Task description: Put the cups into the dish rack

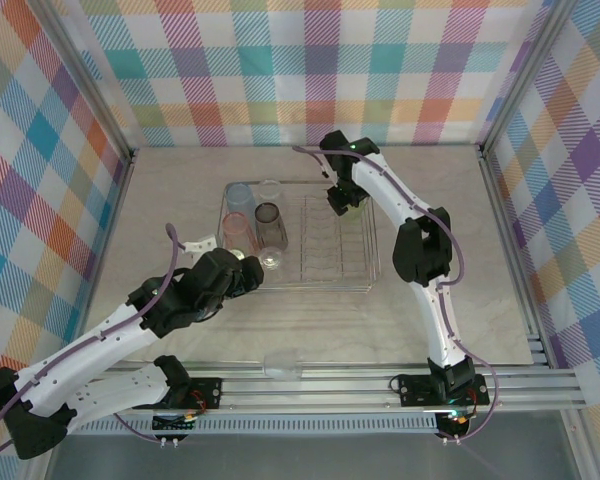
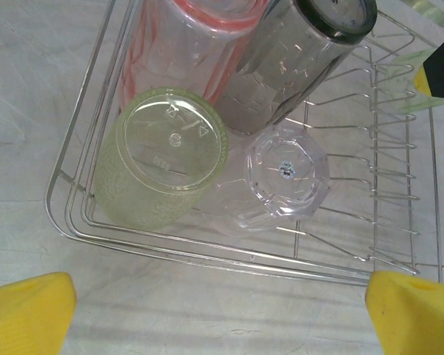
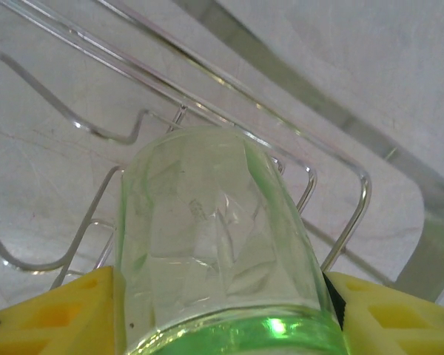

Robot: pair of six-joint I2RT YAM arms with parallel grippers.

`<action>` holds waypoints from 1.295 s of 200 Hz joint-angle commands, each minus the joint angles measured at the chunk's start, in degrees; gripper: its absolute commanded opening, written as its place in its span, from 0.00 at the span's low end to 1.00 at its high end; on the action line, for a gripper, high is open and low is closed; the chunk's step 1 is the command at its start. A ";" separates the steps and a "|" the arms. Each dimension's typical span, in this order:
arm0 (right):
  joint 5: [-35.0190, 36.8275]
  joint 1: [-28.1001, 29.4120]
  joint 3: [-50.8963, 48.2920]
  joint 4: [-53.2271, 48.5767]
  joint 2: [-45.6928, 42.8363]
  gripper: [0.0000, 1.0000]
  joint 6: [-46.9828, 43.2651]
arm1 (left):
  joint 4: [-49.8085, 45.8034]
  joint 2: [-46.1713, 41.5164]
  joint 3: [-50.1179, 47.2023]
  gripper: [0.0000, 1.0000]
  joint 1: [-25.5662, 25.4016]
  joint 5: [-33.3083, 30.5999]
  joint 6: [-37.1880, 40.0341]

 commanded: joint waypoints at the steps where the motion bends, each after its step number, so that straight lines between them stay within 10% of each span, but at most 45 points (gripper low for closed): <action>1: 1.58 0.24 -1.33 2.52 0.51 0.54 -2.95 | -2.10 -0.22 -0.79 1.00 0.31 0.13 -0.65; 99: 1.65 1.02 -1.68 2.45 2.11 0.89 -5.89 | -6.65 -4.56 -4.31 0.97 0.35 1.58 -3.03; 259: -3.64 2.02 -6.32 -4.22 -6.25 0.61 -10.22 | -4.54 -3.24 -5.39 0.89 0.33 3.30 -2.68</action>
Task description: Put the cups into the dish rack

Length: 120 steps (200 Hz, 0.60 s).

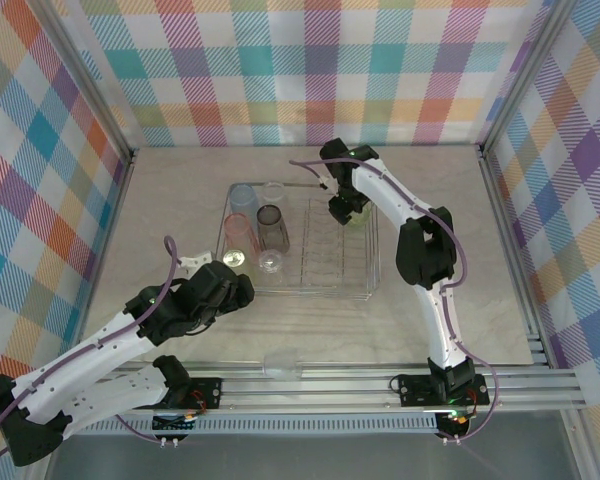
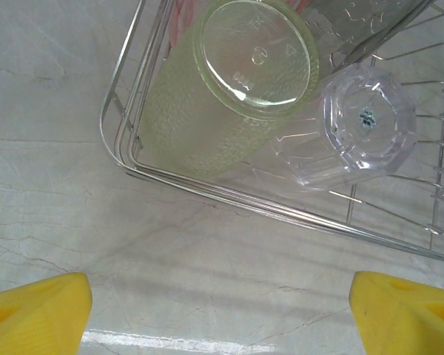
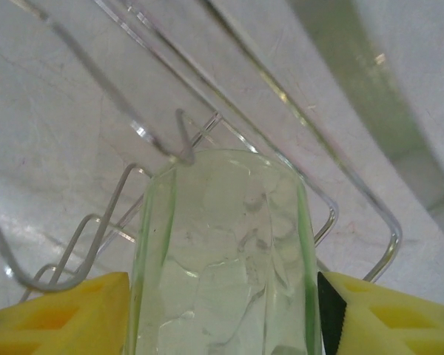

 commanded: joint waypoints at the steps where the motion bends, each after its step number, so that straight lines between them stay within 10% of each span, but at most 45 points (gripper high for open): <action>1: -3.27 0.85 1.55 -6.04 -3.15 0.61 -1.58 | 1.03 0.35 -0.67 0.89 0.34 0.12 -0.32; 120: -7.04 1.02 -2.45 -7.45 -4.61 0.68 -1.58 | 1.69 0.32 -2.62 0.90 0.33 -0.04 -0.23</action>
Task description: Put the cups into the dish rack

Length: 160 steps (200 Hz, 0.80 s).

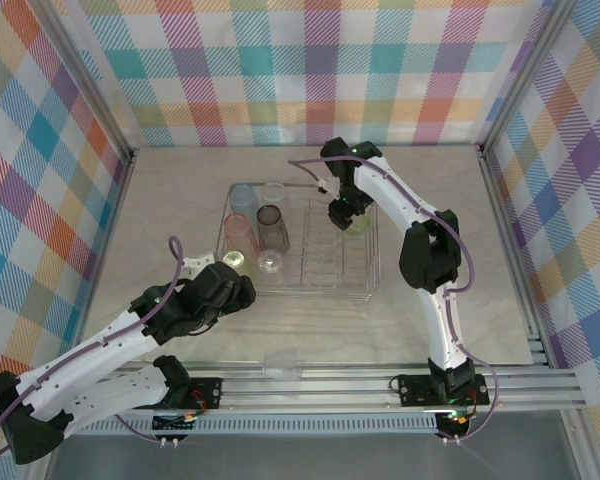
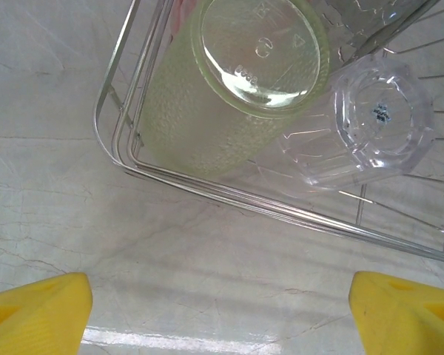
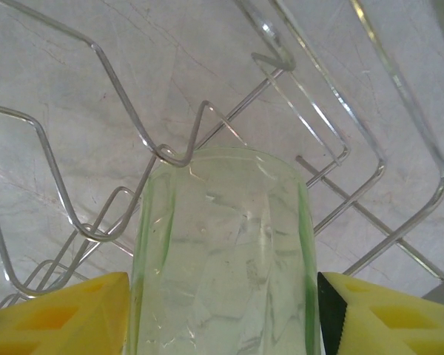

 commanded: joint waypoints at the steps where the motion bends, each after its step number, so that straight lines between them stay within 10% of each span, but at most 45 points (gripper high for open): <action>1: -2.21 0.30 -2.21 -1.24 -1.54 0.68 -0.16 | 0.44 -0.54 -1.12 0.90 0.34 -0.05 -0.25; 160: -1.71 0.29 -13.19 10.59 -15.60 0.87 6.00 | -1.60 -0.51 1.06 0.99 0.19 2.04 2.80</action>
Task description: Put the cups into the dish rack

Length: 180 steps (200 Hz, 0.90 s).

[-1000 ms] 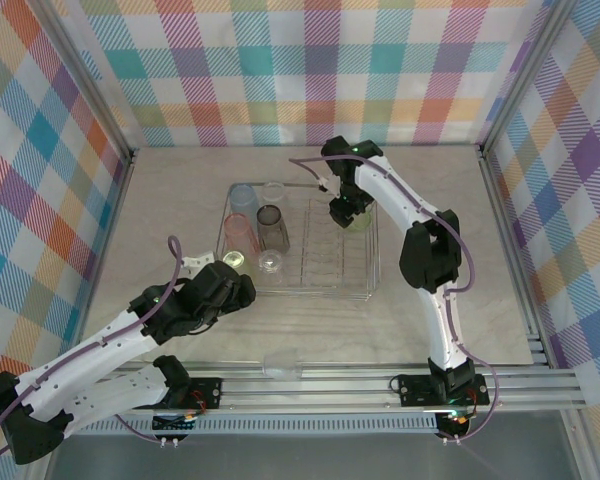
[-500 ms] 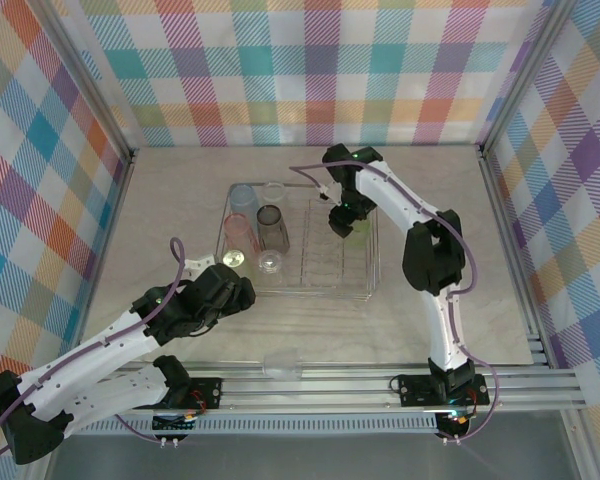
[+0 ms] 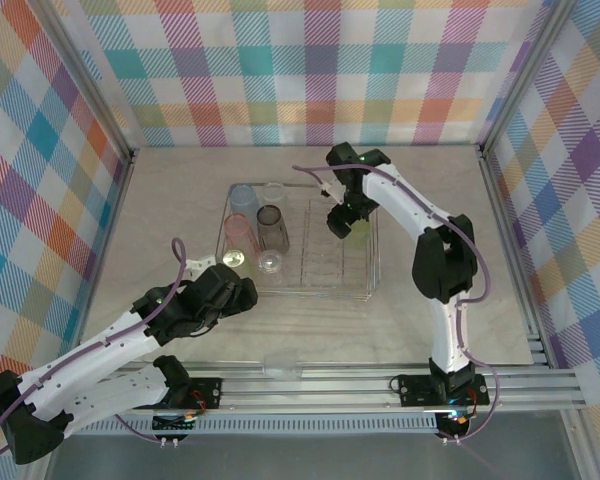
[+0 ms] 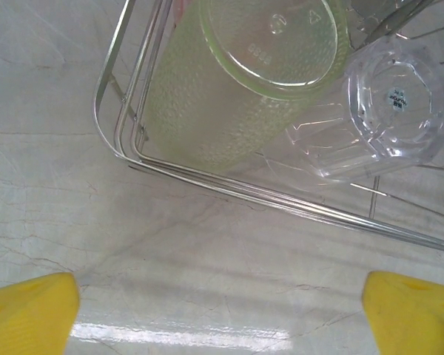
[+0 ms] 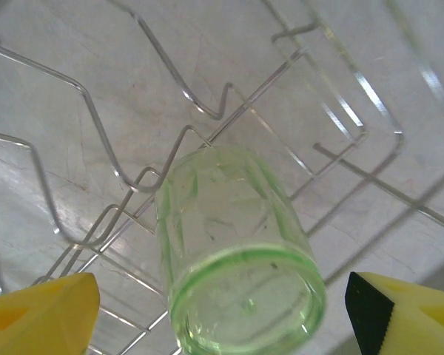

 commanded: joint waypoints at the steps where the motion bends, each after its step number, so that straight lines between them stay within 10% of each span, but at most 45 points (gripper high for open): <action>1: 0.79 0.29 -1.28 3.03 -6.17 0.87 4.07 | -1.77 -0.53 2.12 0.98 0.20 1.61 1.66; 72: 1.14 0.14 -20.25 11.64 -29.34 0.85 23.45 | -6.82 4.32 5.45 0.80 -13.69 5.38 -4.17; 180: -2.50 -0.49 -45.04 11.90 -55.06 0.84 34.00 | -26.60 42.46 30.62 0.82 -37.01 -2.24 -12.93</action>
